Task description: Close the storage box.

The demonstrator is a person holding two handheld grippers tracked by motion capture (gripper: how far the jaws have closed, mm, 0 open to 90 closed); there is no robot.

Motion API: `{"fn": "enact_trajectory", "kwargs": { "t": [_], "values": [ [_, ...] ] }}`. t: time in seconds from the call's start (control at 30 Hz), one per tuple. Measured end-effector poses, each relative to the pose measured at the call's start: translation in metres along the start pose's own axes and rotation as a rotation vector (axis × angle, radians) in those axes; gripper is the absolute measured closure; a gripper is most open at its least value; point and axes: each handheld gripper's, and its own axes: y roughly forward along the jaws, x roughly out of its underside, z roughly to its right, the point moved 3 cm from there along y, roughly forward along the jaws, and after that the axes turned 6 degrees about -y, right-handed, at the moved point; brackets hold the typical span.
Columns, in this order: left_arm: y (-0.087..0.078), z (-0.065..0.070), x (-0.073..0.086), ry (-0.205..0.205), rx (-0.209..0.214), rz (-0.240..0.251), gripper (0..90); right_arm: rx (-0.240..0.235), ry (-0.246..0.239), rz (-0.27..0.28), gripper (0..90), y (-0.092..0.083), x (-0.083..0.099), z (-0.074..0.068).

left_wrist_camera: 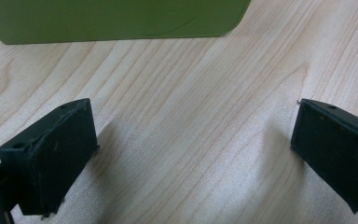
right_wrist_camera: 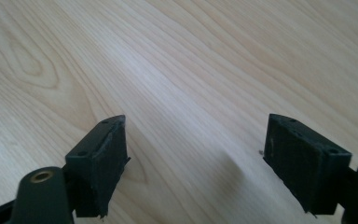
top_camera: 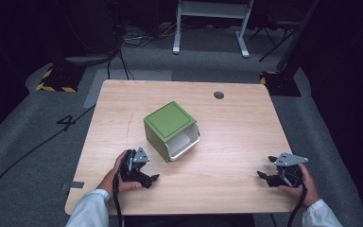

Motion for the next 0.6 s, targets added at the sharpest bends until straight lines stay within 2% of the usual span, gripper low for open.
{"fn": "enact_trajectory", "kwargs": {
  "t": [0.07,0.1,0.13,0.17,0.23,0.3,0.4,0.6],
  "values": [
    [0.0,0.0,0.0,0.0,0.0,0.0,0.4,0.005,0.05,0.003,18.6,-0.002,0.01,0.002],
    [0.0,0.0,0.0,0.0,0.0,0.0,0.4,0.005,0.05,0.003,18.6,-0.002,0.01,0.002],
    [0.0,0.0,0.0,0.0,0.0,0.0,0.4,0.005,0.072,0.018,17.6,-0.002,0.014,0.002],
    [0.0,0.0,0.0,0.0,0.0,0.0,0.4,-0.007,0.13,0.051,17.1,-0.003,0.021,0.003],
    [0.0,0.0,0.0,0.0,0.0,0.0,0.4,0.01,0.141,0.045,15.4,-0.004,0.023,0.004],
    [0.0,0.0,0.0,0.0,0.0,0.0,0.4,0.007,0.146,0.05,15.4,-0.004,0.023,0.004],
    [0.0,0.0,0.0,0.0,0.0,0.0,0.4,-0.029,0.194,0.042,15.1,-0.002,0.025,0.007],
    [0.0,0.0,0.0,0.0,-0.001,0.0,0.4,-0.026,0.191,0.043,15.1,-0.002,0.025,0.007]
  ]
}}
